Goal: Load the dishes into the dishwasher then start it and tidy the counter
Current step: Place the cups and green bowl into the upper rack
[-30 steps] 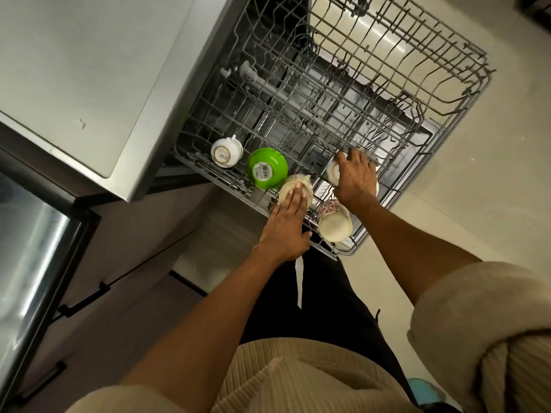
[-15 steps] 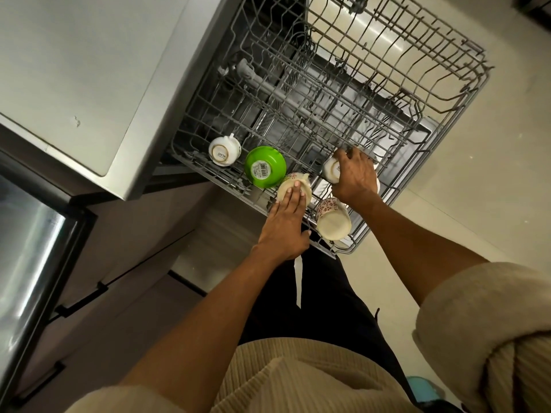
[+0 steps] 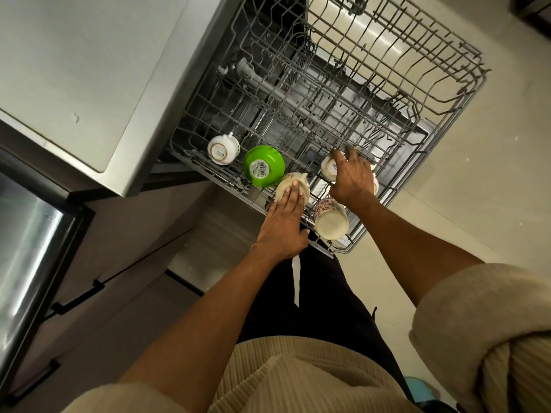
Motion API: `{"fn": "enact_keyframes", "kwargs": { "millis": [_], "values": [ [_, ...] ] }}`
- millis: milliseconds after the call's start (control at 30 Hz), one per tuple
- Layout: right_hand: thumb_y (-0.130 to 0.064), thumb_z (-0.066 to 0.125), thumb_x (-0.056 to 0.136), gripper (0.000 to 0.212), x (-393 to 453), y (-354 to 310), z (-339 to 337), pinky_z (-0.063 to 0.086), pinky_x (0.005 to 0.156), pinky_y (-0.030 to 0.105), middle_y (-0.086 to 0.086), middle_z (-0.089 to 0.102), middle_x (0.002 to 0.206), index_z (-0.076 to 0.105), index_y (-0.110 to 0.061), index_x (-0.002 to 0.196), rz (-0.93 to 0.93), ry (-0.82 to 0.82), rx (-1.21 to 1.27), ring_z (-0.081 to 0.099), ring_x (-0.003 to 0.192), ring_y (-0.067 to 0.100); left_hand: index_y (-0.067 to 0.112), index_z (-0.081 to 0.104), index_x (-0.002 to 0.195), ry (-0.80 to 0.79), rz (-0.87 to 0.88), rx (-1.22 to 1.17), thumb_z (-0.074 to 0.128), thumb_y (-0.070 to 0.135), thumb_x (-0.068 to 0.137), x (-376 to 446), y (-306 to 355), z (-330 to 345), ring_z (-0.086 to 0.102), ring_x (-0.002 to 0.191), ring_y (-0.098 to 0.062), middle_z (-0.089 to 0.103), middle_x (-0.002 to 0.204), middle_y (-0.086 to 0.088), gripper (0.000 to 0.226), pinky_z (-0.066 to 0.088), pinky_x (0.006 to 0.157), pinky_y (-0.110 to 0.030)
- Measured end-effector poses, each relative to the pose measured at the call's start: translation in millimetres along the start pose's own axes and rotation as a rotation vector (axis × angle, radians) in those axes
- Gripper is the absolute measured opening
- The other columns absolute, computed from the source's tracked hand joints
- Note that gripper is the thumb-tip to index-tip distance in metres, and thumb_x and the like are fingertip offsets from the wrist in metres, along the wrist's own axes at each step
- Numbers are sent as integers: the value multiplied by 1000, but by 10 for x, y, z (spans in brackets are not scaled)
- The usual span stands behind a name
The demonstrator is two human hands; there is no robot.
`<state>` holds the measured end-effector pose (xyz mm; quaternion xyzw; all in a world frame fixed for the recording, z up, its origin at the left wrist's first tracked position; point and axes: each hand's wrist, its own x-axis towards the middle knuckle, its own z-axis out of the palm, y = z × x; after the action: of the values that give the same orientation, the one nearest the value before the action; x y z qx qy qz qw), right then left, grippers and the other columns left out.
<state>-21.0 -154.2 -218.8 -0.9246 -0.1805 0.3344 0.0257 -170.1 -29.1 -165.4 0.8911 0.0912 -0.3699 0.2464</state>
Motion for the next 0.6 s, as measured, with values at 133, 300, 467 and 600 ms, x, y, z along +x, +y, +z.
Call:
{"fn": "enact_keyframes", "kwargs": {
  "millis": [133, 300, 467, 600],
  "values": [
    [-10, 82, 72, 91, -2, 5, 16, 38, 111, 48, 22, 42, 146, 35, -21, 148, 0, 7, -8, 49, 129, 40, 12, 0, 159, 2, -2, 1, 56, 37, 90, 2, -6, 4, -11, 153, -19, -20, 165, -4, 93, 4, 124, -43],
    [-6, 80, 72, 90, -6, 8, 11, 39, 111, 48, 22, 42, 146, 34, -22, 149, 0, 4, -1, 49, 128, 39, 11, 1, 159, 7, 1, -2, 57, 37, 89, 8, -18, 13, -10, 153, -19, -18, 165, -5, 93, 6, 124, -44],
    [-9, 81, 69, 97, -53, 18, -19, 38, 111, 48, 21, 38, 148, 31, -23, 151, 4, 9, 33, 45, 131, 39, 11, 0, 159, 6, 0, 0, 56, 37, 90, 8, -16, 26, -12, 153, -18, -20, 165, -4, 93, 3, 124, -43],
    [-25, 82, 63, 100, -171, 85, -34, 37, 112, 49, 18, 42, 143, 30, -21, 149, 49, 100, 127, 44, 131, 36, 11, 0, 159, 3, -6, -3, 56, 35, 90, 10, -8, 25, -13, 153, -18, -20, 165, -4, 92, 4, 124, -43]
  ]
}}
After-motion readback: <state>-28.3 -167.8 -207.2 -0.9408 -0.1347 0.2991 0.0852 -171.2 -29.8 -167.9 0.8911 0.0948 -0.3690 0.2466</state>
